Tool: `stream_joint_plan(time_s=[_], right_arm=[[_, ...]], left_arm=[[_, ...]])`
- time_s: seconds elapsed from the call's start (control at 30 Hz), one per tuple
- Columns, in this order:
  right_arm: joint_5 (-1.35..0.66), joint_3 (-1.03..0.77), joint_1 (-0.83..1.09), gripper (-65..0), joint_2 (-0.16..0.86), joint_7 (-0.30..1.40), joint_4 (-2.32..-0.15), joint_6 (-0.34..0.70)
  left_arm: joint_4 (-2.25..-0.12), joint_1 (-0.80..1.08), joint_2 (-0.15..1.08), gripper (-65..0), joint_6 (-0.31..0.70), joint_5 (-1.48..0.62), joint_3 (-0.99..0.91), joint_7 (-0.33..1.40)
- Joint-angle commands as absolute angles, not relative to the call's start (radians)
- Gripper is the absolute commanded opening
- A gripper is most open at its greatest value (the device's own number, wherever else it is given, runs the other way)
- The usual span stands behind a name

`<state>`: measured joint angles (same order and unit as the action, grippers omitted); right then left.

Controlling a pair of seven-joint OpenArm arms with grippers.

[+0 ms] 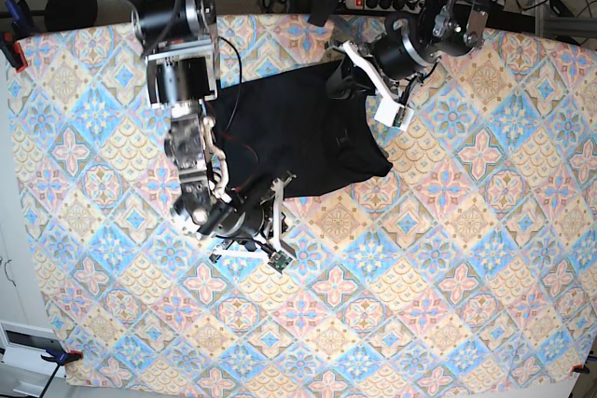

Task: Fold the T-shirt properly
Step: 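Press and smooth the folded bundle with the right gripper, then grasp the bundle with both grippers and rotate it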

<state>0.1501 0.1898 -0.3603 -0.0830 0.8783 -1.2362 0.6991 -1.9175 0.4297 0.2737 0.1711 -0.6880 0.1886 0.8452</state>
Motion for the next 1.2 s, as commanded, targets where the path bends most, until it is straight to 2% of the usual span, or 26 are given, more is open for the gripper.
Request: stream_joint_plan(time_s=[0.0,0.33,0.53,0.77,0.97,1.17], right_arm=[[0.139,0.189,-0.409,-62.7,-0.085,0.845,-1.216,0.698],[0.14,0.193,-0.513,-62.7,-0.073,0.725,-0.829,0.698],[0.14,0.243,-0.473,-62.7,0.012,0.733,-0.806,0.698],[0.139,0.278,-0.282,-62.7,0.147,0.831,-1.073,0.698],[0.137,0.274,-0.119,-62.7,0.237,0.921,-1.343,0.698],[0.137,0.127,0.044,-62.7,0.26,0.969,-1.592,0.698]], left_arm=[[-1.908,0.423,0.272,-61.8,0.179,-0.699,0.191,0.829],[-1.73,0.404,0.268,-61.8,0.179,-0.561,0.189,0.828],[-1.693,0.355,0.268,-61.8,0.179,-0.478,0.189,0.828],[-1.541,0.217,0.266,-61.8,0.179,-0.463,0.191,0.822],[-1.42,0.088,0.266,-61.8,0.179,-0.461,0.277,0.716],[-1.259,-0.059,0.222,-61.8,0.177,-0.461,0.414,0.618]])
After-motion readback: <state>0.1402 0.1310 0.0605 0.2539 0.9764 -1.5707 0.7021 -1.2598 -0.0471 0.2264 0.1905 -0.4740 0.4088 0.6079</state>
